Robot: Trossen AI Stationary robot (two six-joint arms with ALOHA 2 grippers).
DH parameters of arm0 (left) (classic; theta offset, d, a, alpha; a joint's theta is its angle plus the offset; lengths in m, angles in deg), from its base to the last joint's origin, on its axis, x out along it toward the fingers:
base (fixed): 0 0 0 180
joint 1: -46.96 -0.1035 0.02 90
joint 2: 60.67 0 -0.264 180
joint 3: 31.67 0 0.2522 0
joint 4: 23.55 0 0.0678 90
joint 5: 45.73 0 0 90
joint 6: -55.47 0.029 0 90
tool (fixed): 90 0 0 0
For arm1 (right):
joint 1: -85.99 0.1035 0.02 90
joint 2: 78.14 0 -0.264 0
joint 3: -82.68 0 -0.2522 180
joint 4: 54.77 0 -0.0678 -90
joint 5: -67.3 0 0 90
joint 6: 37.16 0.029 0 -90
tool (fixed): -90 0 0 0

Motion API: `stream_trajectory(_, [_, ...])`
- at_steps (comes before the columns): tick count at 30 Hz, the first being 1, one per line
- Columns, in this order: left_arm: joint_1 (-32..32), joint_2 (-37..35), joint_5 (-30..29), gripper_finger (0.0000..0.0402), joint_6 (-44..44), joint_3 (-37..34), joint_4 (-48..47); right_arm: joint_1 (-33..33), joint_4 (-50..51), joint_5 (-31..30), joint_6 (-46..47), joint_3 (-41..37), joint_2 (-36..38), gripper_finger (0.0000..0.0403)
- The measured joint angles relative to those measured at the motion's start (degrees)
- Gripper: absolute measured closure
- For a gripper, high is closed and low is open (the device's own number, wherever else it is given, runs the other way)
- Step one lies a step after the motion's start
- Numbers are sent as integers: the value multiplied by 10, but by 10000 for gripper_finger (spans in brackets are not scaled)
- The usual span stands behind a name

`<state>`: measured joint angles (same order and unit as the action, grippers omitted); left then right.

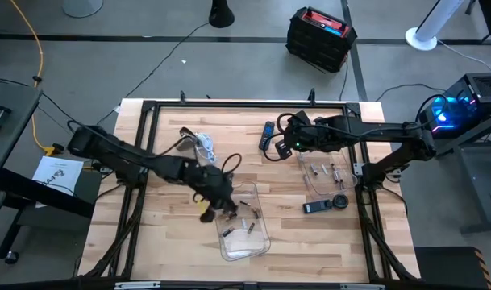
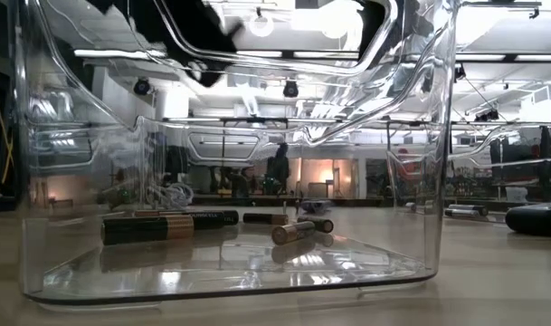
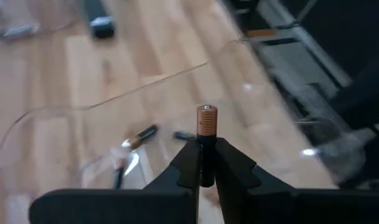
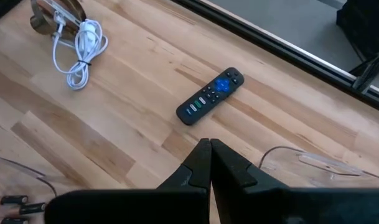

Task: Sort batteries
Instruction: Put the black battery into the left transparent bin, then adjust the left transparent bin

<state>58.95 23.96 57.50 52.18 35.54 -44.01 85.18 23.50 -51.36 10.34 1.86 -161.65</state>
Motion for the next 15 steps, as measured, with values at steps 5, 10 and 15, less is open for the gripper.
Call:
stream_trajectory(5, [-13, 14, -16, 333, -36, 26, -38, 0, 5, 9, -8, 0, 4, 397])
stream_trajectory(10, [-23, 15, -15, 264, -38, 60, -115, 12, 66, 28, -1, 0, 12, 356])
stream_trajectory(15, [-31, 16, -20, 226, -41, 69, -164, 33, 108, 62, 26, 0, 8, 309])
